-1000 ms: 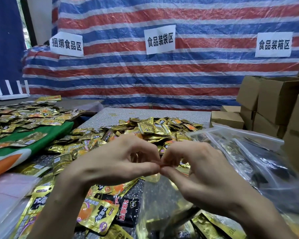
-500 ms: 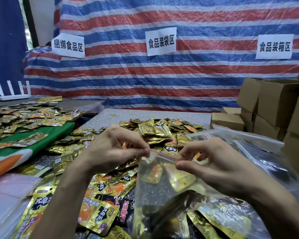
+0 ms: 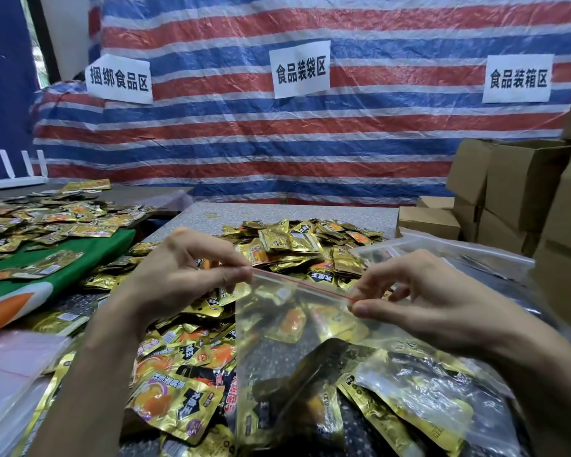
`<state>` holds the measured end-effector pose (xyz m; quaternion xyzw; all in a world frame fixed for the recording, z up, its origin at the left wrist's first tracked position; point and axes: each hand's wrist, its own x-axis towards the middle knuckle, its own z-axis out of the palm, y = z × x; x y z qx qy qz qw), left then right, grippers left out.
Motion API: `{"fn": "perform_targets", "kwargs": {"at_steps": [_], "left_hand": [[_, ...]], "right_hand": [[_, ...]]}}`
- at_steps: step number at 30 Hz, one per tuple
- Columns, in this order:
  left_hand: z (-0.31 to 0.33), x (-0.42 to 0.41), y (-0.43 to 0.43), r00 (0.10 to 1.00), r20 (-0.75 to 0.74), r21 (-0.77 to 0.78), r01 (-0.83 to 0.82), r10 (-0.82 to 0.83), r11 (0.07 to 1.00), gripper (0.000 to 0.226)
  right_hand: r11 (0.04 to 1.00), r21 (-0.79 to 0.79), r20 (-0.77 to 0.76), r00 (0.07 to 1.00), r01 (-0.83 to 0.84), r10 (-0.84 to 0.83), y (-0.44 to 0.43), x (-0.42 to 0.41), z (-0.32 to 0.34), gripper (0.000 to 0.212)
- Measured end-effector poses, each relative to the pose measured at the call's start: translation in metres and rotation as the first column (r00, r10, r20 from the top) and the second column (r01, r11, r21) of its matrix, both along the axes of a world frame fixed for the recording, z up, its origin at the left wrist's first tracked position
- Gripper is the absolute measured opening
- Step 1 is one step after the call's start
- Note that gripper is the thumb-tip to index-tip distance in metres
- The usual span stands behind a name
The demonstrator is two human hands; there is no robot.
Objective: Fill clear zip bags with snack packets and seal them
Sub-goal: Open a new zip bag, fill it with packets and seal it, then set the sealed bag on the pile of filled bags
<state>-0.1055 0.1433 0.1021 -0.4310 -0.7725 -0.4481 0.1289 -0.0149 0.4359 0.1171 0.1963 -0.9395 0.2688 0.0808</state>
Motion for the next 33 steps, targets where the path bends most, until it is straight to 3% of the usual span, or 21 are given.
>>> {"fn": "perform_targets", "kwargs": {"at_steps": [11,18,25,29,33], "left_hand": [[-0.005,-0.004,-0.005,0.998,0.068,0.060,-0.007,0.003,0.998,0.022],[-0.001,-0.001,-0.003,0.993,0.049,-0.028,-0.109,0.110,0.994,0.011],[0.015,0.023,0.000,0.985,-0.142,-0.072,-0.108,0.096,0.992,0.008],[0.021,0.046,0.016,1.000,-0.021,0.063,-0.015,0.017,0.998,0.012],[0.026,0.080,0.060,0.984,0.153,0.071,0.080,-0.090,0.994,0.018]], "right_hand": [[0.999,0.030,0.097,0.995,0.032,-0.035,0.022,-0.004,0.000,0.009],[0.994,0.080,0.114,0.990,0.074,-0.083,0.018,0.002,0.004,0.016],[0.990,-0.032,0.031,0.990,0.136,-0.135,0.019,0.054,0.027,0.023],[0.960,-0.218,0.003,0.983,0.178,-0.182,0.033,0.098,0.037,0.012],[0.898,-0.298,-0.019,0.939,0.323,-0.344,0.056,0.132,0.041,0.010]]}}
